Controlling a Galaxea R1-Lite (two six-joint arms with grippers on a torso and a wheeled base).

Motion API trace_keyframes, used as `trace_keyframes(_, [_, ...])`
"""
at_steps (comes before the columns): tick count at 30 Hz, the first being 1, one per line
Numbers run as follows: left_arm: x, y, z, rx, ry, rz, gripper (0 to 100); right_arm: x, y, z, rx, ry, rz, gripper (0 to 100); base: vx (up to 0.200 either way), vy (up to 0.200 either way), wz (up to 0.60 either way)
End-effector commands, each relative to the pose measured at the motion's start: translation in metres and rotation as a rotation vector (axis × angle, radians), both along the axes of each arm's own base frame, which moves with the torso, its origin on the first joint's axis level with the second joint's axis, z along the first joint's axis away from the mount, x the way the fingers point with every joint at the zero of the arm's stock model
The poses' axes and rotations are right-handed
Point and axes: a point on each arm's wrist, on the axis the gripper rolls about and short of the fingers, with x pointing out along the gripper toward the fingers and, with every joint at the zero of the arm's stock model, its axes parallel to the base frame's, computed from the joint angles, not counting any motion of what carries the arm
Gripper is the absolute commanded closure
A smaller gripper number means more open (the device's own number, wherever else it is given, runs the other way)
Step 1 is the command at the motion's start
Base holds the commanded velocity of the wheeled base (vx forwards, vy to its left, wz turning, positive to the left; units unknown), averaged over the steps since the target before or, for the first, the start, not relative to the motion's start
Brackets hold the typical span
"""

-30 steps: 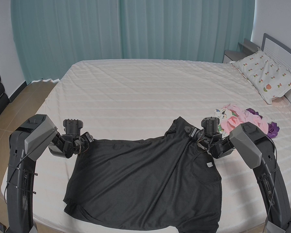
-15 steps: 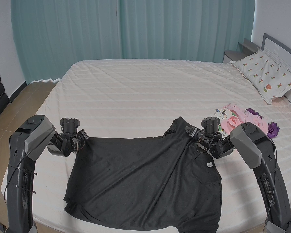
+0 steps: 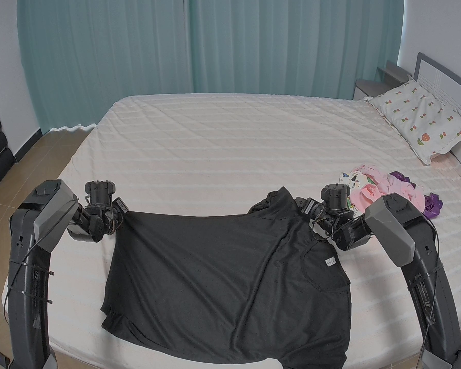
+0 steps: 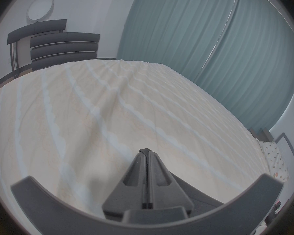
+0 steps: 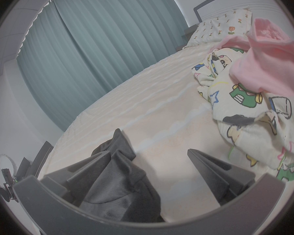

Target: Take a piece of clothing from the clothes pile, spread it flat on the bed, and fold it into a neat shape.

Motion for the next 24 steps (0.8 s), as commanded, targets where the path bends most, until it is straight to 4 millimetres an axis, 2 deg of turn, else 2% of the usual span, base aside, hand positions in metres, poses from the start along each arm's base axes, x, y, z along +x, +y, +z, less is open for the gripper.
trace_keyframes(1, [0.0,0.006,0.0,0.002,0.0,0.016,100,0.0,0.0,0.001,0.006,0.0,0.0,0,0.0,0.0,0.0])
trace_keyframes(8, [0.002,0.016,0.003,0.019,-0.013,0.059,100,-0.004,0.0,-0.001,0.011,0.019,0.008,0,0.0,0.0,0.0])
trace_keyframes(11, [0.001,0.018,0.001,0.019,-0.002,0.064,100,-0.015,-0.002,-0.006,0.001,0.074,0.036,0,0.0,0.0,0.0])
trace_keyframes(19, [0.0,0.015,-0.002,0.018,0.005,0.056,100,-0.029,-0.01,0.005,0.014,0.099,0.108,0,0.0,0.0,0.0])
trace_keyframes(20, [0.0,0.015,-0.002,0.018,0.005,0.056,0,-0.029,-0.011,0.005,0.013,0.099,0.107,0,0.0,0.0,0.0])
trace_keyframes(24, [0.0,0.014,0.001,0.018,0.001,0.055,0,-0.037,-0.017,0.002,0.012,0.133,0.138,0,0.0,0.0,0.0])
